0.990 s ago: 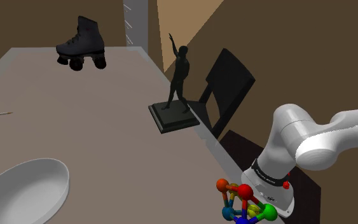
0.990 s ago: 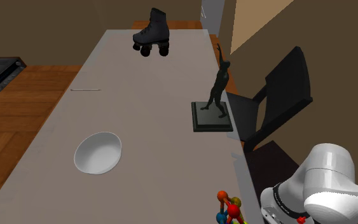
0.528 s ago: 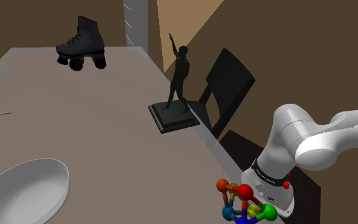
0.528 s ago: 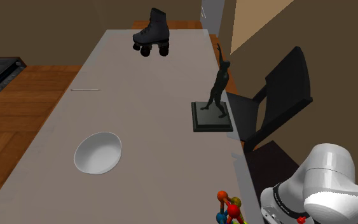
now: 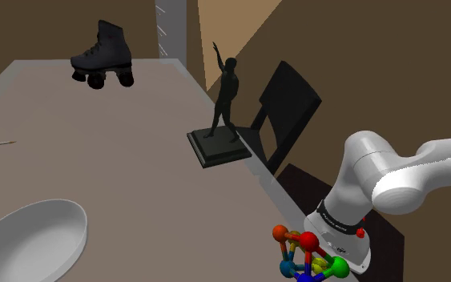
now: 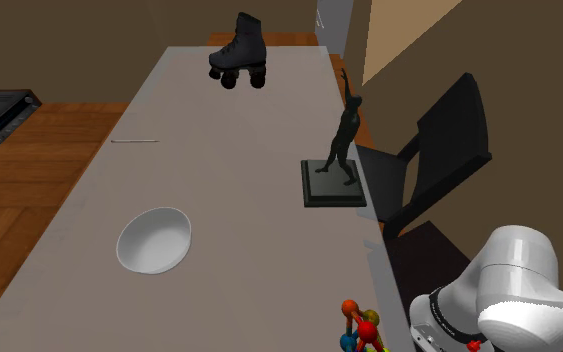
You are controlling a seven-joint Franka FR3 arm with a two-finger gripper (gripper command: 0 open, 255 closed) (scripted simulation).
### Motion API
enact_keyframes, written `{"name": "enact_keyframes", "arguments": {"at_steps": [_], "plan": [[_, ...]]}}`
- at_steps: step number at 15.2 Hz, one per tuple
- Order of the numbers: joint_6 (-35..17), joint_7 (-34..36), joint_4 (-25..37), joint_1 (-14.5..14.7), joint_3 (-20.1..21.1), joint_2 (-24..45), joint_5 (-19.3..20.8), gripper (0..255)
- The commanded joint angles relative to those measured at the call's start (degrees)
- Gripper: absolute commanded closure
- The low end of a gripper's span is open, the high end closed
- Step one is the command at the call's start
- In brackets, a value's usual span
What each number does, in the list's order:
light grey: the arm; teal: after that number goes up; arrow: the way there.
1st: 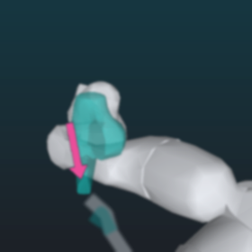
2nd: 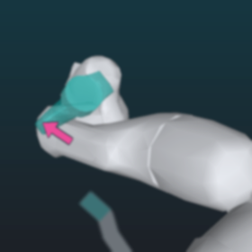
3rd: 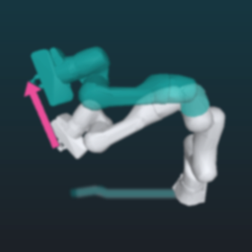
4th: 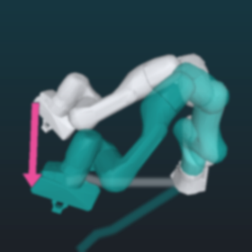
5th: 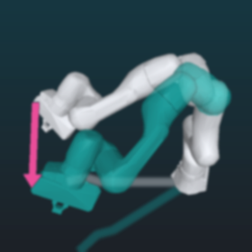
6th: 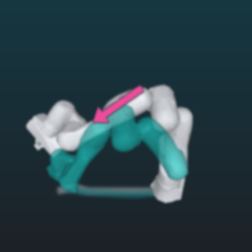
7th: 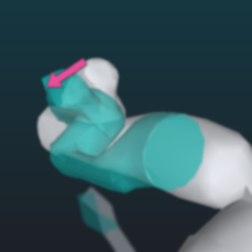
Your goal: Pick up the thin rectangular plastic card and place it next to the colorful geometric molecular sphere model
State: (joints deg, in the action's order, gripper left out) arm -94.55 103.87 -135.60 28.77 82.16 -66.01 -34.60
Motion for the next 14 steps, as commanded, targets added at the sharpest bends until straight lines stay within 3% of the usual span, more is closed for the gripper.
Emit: {"name": "enact_keyframes", "arguments": {"at_steps": [1,6,14], "plan": [[0.00,0.00,0.00,0.00,0.00,0.00,0.00,0],[5.80,1.32,6.88,-1.23,-3.13,1.16,3.20,0],[5.80,1.32,6.88,-1.23,-3.13,1.16,3.20,0]]}}
